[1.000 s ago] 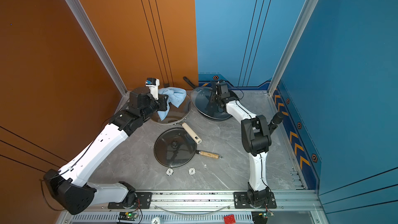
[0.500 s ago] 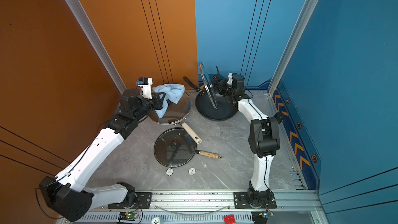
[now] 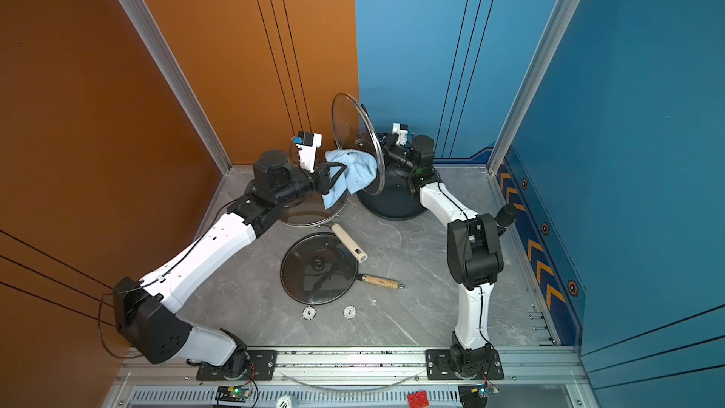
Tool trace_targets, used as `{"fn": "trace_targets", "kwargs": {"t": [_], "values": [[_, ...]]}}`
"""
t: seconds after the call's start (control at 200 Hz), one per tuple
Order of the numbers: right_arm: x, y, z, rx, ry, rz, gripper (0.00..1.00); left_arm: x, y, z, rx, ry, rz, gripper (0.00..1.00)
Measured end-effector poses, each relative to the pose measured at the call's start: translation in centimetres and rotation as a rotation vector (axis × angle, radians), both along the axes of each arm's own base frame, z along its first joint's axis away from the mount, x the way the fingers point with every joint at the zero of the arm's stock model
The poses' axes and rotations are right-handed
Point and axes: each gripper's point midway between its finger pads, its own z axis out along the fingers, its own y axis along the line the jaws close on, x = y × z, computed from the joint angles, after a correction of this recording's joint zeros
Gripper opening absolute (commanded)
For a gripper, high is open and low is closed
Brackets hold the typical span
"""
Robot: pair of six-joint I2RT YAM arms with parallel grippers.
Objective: Wipe the pot lid with a cloth
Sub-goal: Wipe the pot lid.
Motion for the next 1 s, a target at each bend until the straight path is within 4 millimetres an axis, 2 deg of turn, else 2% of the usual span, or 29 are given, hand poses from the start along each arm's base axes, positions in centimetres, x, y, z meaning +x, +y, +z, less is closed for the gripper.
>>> {"fn": "trace_targets", "kwargs": {"t": [0.135,0.23,0.325,0.46,0.611,0.706,0.766,0.856,0.926,1.001], "values": [[-1.7,1.7,0.3,0.019,-0.007,0.075,0.03,0.4,0.3,4.5,-0.097,-0.103,0.000,0.20],[-2.8,2.9,0.4,0.019,-0.025,0.122,0.02,1.6,1.5,7.2,-0.157,-0.169,0.033,0.19],[-3.6,3.6,0.4,0.024,-0.028,0.148,0.02,3.6,3.3,8.0,-0.182,-0.198,0.116,0.19],[-4.9,3.6,0.7,0.028,-0.014,0.156,0.02,6.7,6.4,5.9,-0.175,-0.169,0.287,0.19],[-6.3,2.7,3.4,0.048,-0.075,0.150,0.02,9.3,10.4,0.5,-0.108,-0.063,0.499,0.18],[-7.0,2.3,5.2,0.065,-0.121,0.144,0.02,9.7,11.6,-2.4,-0.041,-0.017,0.570,0.18],[-7.2,2.2,5.9,0.076,-0.141,0.144,0.02,9.6,11.3,-3.0,-0.001,-0.018,0.582,0.18],[-7.0,2.0,6.4,0.090,-0.141,0.138,0.02,8.5,9.5,-2.2,0.042,-0.058,0.545,0.18],[-6.6,2.0,6.7,0.108,-0.142,0.135,0.02,6.9,7.2,-0.5,0.058,-0.106,0.478,0.19],[-6.0,2.0,6.9,0.130,-0.143,0.131,0.02,4.5,4.0,2.6,0.044,-0.179,0.373,0.20]]}}
